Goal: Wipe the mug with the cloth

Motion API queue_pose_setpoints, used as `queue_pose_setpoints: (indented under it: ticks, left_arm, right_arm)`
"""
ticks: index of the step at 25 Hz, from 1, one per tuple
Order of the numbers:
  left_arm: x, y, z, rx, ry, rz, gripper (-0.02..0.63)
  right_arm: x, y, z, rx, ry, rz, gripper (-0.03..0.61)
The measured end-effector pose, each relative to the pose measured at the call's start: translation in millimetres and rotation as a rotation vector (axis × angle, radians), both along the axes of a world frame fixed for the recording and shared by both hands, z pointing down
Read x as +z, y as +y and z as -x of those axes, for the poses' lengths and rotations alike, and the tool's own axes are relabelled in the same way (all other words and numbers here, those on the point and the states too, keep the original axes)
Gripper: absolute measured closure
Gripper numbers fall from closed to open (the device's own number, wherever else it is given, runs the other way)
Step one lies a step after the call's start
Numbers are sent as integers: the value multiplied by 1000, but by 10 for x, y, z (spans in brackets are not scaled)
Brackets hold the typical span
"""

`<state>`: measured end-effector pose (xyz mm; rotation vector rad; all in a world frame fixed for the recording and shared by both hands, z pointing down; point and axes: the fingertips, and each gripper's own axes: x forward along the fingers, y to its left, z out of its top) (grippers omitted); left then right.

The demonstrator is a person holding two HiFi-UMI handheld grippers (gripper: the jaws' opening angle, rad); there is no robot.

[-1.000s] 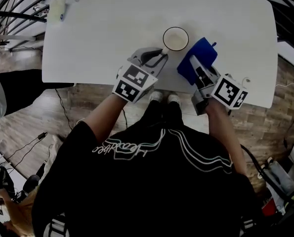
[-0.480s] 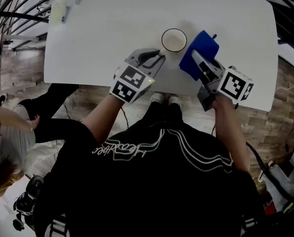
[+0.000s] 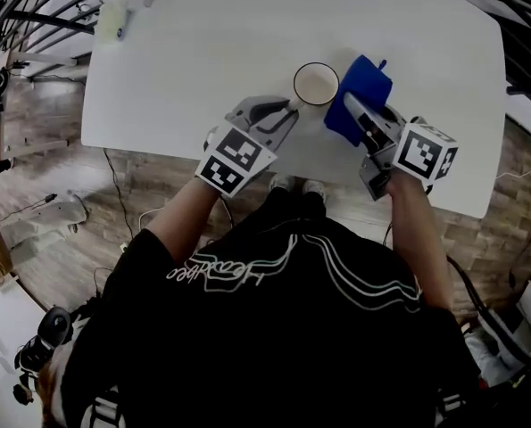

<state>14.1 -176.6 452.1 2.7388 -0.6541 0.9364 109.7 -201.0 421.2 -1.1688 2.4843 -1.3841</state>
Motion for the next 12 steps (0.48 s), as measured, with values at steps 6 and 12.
queue_pose_setpoints:
  ticks: [6,12]
  left_arm:
    - [-10,-3,10,-10,9,1,546]
    - [-11,-5,-11,-10,32,8,545]
  right_arm:
    - [147,-64,24,-53,29,21,525]
    - [296,-162,27,-120,158,29,525]
